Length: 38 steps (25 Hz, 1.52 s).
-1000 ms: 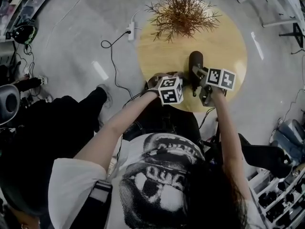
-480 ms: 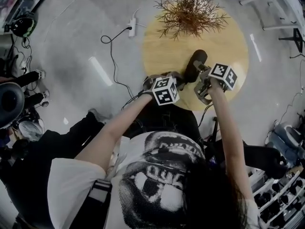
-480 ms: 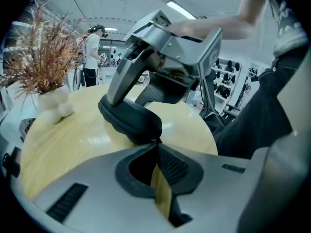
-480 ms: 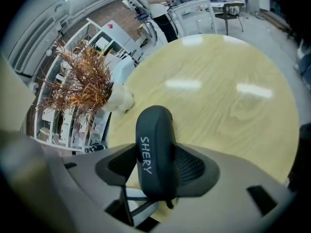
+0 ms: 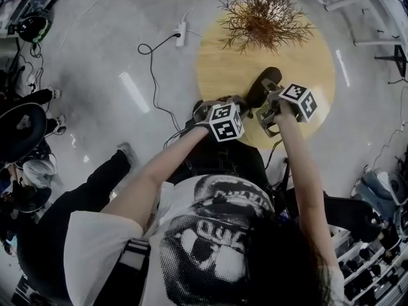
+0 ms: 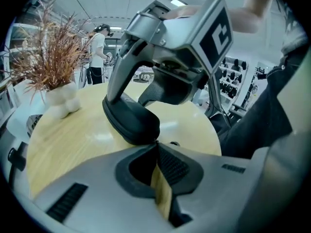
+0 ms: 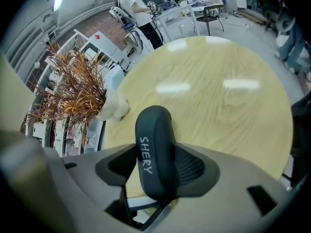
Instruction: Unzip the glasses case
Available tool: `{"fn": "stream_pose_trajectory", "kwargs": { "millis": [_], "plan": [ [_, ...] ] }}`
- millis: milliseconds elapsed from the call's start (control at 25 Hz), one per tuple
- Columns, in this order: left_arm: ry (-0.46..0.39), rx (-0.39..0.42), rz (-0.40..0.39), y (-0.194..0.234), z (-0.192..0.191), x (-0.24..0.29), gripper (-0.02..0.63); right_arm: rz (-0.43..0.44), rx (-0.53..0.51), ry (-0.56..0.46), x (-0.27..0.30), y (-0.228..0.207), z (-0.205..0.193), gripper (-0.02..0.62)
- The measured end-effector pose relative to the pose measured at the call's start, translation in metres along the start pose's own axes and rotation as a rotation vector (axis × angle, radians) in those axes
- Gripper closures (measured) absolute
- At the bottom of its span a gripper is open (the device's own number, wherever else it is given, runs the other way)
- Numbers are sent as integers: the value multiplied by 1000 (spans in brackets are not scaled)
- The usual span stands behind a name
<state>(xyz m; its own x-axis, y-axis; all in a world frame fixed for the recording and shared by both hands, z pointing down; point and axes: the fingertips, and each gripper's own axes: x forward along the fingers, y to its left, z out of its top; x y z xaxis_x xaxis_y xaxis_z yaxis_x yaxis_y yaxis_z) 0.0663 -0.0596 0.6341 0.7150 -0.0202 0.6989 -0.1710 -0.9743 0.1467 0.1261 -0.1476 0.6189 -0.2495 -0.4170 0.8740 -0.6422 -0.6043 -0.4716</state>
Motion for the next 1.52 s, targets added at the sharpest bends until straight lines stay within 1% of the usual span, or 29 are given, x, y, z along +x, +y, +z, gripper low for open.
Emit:
{"fn": "stream_pose_trajectory", "kwargs": {
  "millis": [200, 320, 400, 480, 560, 680, 840, 1040, 1120, 1200, 1240, 1320, 1400, 1520],
  "plan": [
    [0, 2, 5, -3, 0, 0, 592, -8, 35, -21, -1, 0, 0, 342],
    [1, 15, 4, -4, 0, 1, 592, -10, 32, -36, -1, 0, 0, 342],
    [-4, 15, 0, -3, 0, 1, 591, -8, -7, -37, 0, 1, 1, 342],
    [-8, 12, -9, -2, -2, -1, 591, 8, -73, -22, 3, 4, 0, 337],
    [-14, 3, -15, 0, -4, -5, 589, 26, -115, -13, 5, 4, -1, 322],
    [-31, -43, -5, 11, -8, -18, 578, 30, -139, -33, 4, 4, -1, 318],
    [-51, -108, 32, 32, -16, -45, 577, 43, -185, -80, 3, 6, -2, 310],
    [-88, -185, 59, 44, -26, -77, 577, 76, -287, -149, -5, 13, -10, 339],
    [-106, -207, 55, 44, -28, -85, 577, 86, -336, -176, -11, 15, -18, 351],
    [-123, -225, 42, 41, -30, -90, 577, 102, -363, -195, -16, 15, -27, 351],
    [-129, -231, 32, 39, -31, -91, 577, 115, -364, -203, -19, 15, -31, 351],
    [-136, -233, 14, 35, -31, -92, 577, 151, -354, -217, -25, 15, -40, 371],
    [-137, -234, -5, 30, -30, -94, 577, 189, -347, -228, -34, 13, -50, 374],
    [-150, -247, -20, 24, -24, -96, 577, 236, -364, -252, -50, 9, -65, 378]
  ]
}}
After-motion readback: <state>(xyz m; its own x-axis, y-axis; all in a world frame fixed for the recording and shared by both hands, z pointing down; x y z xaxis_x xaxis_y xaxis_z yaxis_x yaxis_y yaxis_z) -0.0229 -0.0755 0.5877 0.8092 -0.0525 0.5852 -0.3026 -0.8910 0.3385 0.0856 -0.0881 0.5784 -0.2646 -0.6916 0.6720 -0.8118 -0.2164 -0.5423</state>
